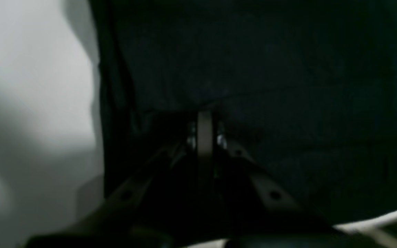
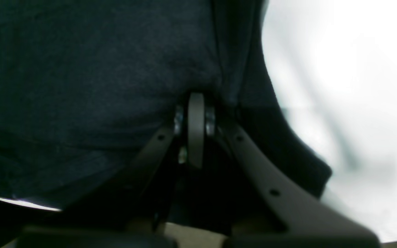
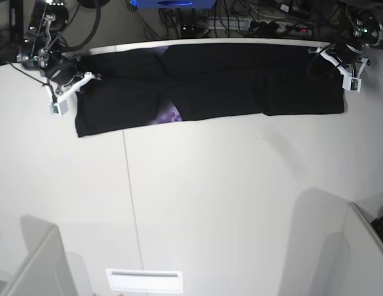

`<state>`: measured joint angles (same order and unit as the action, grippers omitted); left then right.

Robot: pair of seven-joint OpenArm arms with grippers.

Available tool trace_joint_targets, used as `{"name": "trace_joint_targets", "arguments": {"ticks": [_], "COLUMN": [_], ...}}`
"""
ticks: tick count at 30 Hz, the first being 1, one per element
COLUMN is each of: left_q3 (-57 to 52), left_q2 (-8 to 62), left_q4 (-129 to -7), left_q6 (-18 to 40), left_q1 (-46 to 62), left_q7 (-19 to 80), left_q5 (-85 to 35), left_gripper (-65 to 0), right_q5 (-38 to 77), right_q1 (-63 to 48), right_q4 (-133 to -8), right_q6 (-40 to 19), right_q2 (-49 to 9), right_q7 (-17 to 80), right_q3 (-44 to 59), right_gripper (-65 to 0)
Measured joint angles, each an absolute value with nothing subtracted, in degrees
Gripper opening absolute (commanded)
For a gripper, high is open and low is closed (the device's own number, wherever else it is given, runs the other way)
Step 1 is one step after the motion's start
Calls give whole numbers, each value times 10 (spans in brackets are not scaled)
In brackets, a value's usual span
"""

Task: Fold the T-shirt properly
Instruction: 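Move both grippers to the ends of the folded strip and grasp them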

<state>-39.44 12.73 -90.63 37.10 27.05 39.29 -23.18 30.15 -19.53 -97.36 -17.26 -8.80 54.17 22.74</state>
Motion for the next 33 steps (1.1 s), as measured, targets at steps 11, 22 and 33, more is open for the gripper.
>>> {"name": "trace_joint_targets", "arguments": {"ticks": [11,22,33], "left_q3": [-388,-435,-564], "left_q2": [126,125,108], "left_q4": [-881,-955,-1107], "left_q6": [322,316,324], "left_q1": [194,136,149], "left_q7": [404,531,618], "left_q5": [-226,-225,-330], "left_gripper": [-650,-650,-650], "right_q5": [296,288,296], "right_q1": [-83,-47,-100], "right_q4": [-885,-906,-1108], "right_q6": [-171,-98,-103], "right_q2": [-88,-83,-36], "right_q7": [544,553,585], "right_q3": [230,229,226], "right_gripper": [-650,-650,-650]}}
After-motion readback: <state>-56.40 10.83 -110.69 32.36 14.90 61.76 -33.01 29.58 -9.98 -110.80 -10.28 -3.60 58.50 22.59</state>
